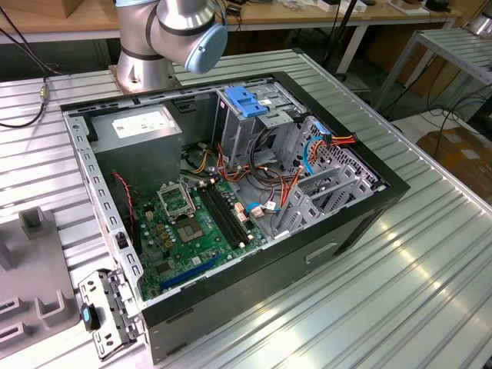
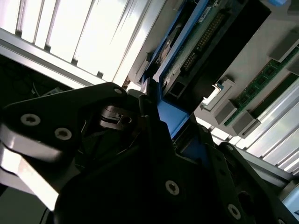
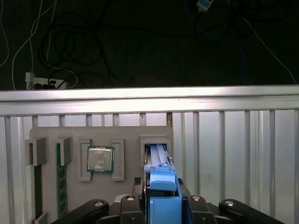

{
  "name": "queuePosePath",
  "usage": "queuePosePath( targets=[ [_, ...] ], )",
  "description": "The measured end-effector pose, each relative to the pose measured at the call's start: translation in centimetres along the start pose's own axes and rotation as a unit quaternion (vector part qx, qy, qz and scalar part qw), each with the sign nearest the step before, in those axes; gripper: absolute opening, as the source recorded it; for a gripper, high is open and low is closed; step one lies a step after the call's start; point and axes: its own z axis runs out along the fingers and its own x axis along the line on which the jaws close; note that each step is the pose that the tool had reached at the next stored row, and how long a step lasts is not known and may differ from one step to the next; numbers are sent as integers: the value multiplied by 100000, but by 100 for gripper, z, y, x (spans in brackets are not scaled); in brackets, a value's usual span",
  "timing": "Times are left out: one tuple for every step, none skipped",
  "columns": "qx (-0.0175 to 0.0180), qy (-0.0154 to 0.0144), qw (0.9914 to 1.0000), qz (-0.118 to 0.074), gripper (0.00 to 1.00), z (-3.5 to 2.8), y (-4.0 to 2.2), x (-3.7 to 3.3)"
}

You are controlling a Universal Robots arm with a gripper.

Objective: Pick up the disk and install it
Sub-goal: 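Pick up the disk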

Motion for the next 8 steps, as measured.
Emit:
queuePosePath(
  targets=[
    [-1,-1,100000,-1,37,0,0,0],
    [-1,1,100000,-5,37,0,0,0],
    [7,-3,100000,-6,37,-2,0,0],
    [0,-2,100000,-6,37,-11,0,0],
    [-4,4,100000,-7,37,-24,0,-1],
    [-5,1,100000,-6,37,-48,0,-2],
    [2,-2,100000,-6,37,-81,-1,-3],
    [0,0,100000,-5,37,-110,-1,-4]
  ],
)
